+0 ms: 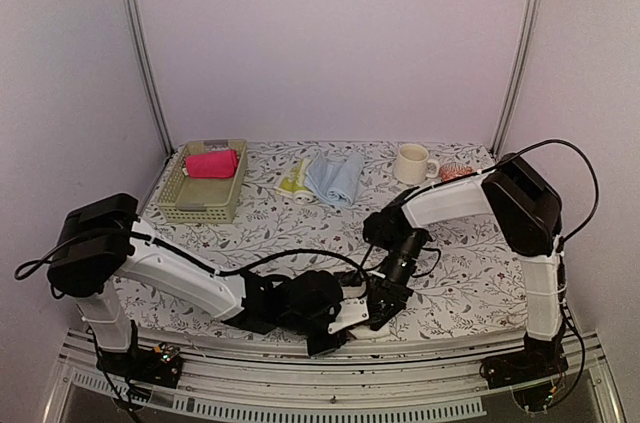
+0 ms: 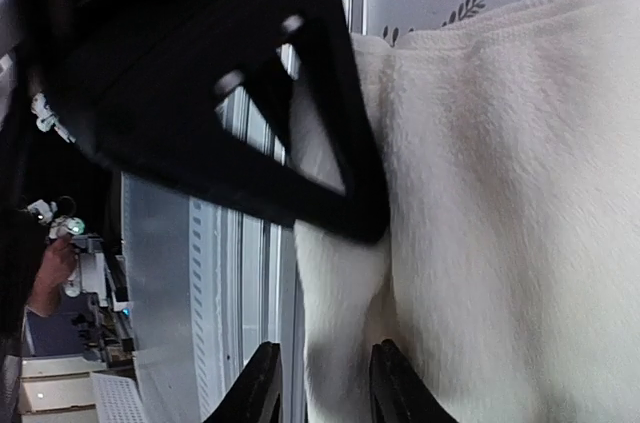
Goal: Roll the towels
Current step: Roll the towel at the center of the board.
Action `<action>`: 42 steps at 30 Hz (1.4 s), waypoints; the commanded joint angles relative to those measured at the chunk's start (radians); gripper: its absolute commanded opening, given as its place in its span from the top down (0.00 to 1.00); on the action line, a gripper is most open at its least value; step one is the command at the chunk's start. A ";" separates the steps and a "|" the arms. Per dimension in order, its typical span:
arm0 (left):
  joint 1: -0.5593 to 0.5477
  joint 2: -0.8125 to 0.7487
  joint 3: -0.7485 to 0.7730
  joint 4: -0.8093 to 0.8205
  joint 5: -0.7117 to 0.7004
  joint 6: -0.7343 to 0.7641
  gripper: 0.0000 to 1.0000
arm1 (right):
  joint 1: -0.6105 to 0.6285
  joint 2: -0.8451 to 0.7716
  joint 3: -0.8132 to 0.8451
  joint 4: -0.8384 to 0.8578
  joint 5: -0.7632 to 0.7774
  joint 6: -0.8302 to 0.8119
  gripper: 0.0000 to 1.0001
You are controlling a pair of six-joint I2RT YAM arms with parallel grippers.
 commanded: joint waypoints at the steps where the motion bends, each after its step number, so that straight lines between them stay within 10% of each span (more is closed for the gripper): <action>1: 0.069 0.000 -0.018 -0.001 0.168 -0.096 1.00 | -0.096 -0.213 -0.045 0.057 0.090 0.028 0.66; 12: 0.254 0.148 0.032 -0.006 0.609 -0.309 1.00 | -0.015 -0.759 -0.469 0.550 0.515 0.142 0.60; 21: 0.329 0.216 0.022 0.068 0.762 -0.439 1.00 | 0.262 -0.736 -0.572 0.769 0.783 0.108 0.58; 33: 0.337 0.237 0.030 0.051 0.766 -0.453 0.96 | 0.340 -0.562 -0.577 0.903 0.816 0.075 0.58; 42: 0.341 0.089 -0.026 -0.017 0.630 -0.360 0.83 | 0.327 -0.484 -0.541 0.780 0.693 0.085 0.91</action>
